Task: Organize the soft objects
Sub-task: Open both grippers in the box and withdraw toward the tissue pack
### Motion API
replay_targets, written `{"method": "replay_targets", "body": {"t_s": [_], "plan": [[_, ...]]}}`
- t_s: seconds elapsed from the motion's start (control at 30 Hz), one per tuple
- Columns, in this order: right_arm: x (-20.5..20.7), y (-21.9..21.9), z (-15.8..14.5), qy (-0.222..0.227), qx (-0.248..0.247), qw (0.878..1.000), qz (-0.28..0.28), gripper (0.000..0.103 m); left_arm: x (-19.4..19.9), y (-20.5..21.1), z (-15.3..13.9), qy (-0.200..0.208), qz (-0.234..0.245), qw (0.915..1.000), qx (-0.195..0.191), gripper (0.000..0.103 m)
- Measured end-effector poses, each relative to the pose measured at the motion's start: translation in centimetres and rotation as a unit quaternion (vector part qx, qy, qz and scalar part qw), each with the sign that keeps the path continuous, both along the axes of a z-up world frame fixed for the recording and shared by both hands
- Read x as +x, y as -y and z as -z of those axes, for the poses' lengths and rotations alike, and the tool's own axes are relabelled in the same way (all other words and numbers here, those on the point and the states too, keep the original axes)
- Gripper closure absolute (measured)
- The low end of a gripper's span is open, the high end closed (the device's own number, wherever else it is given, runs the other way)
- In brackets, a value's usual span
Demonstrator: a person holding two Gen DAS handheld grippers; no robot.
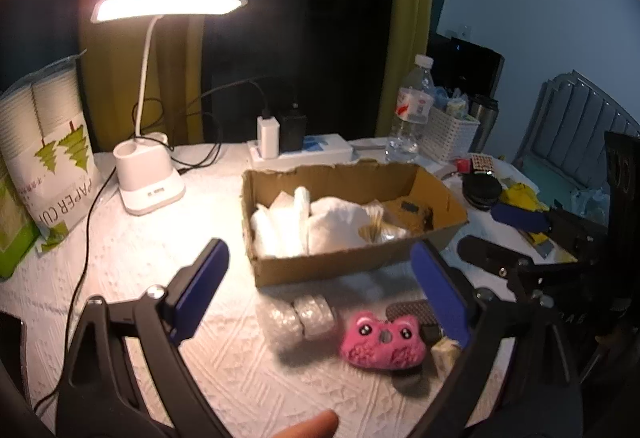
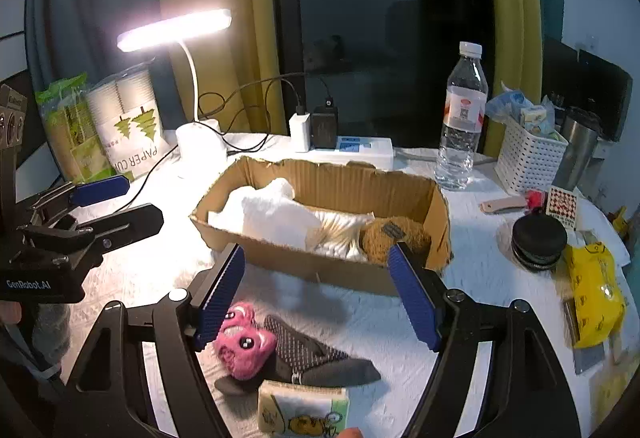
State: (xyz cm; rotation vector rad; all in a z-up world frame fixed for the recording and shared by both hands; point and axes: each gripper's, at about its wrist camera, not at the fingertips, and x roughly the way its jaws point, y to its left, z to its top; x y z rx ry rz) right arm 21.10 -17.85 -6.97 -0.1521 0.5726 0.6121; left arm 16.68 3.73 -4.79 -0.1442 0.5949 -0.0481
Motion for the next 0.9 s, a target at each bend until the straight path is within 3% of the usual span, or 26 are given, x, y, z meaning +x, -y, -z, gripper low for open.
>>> {"method": "replay_targets", "body": {"t_s": [0.9], "plan": [[-4.2, 1.7, 7.1, -0.064, -0.019, 0.998, -0.004, 0.026, -3.5, 2.8, 4.6, -0.052, 0.023, 0.9984, 0.000, 0.009]]}}
